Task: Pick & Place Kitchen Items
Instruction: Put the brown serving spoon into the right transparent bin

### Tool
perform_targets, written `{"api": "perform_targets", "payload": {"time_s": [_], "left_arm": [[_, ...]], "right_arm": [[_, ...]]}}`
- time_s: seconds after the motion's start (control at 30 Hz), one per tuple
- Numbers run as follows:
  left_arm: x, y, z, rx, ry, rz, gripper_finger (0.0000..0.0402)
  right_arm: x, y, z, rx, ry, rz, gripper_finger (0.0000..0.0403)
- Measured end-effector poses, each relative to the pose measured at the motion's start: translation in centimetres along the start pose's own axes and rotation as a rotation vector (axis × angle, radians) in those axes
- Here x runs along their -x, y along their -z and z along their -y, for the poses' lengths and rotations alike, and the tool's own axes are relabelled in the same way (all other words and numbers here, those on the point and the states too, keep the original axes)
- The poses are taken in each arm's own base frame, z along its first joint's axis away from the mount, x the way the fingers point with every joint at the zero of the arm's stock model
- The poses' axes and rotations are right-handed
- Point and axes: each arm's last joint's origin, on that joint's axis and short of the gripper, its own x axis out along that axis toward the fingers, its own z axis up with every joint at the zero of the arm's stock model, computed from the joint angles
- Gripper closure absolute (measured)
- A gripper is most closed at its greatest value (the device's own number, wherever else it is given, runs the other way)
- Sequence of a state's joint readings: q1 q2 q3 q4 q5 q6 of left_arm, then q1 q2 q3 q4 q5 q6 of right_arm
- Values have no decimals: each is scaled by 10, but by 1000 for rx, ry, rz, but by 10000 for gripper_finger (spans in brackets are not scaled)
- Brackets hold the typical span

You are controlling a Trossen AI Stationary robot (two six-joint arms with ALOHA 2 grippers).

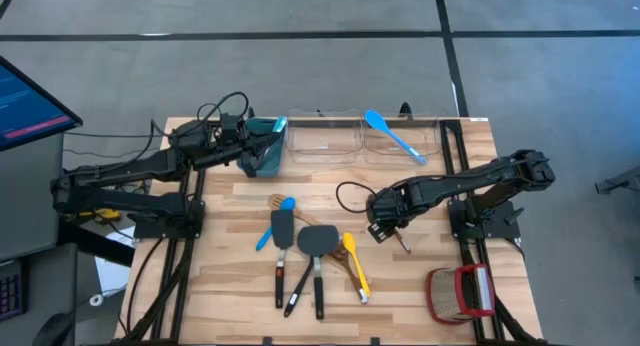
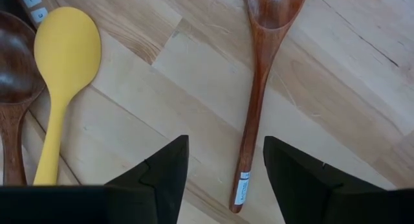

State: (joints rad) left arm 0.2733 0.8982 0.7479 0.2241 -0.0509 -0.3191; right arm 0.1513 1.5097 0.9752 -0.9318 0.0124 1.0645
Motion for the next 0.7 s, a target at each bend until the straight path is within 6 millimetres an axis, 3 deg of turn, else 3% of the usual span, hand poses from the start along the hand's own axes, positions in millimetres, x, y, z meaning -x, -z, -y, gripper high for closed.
{"api": "perform_targets", "payload": {"time_s": [0.7], "left_arm": [[0, 0, 0, 0, 0, 0, 400]], "right_arm": [[0, -5, -2, -4, 14, 104, 209]]}}
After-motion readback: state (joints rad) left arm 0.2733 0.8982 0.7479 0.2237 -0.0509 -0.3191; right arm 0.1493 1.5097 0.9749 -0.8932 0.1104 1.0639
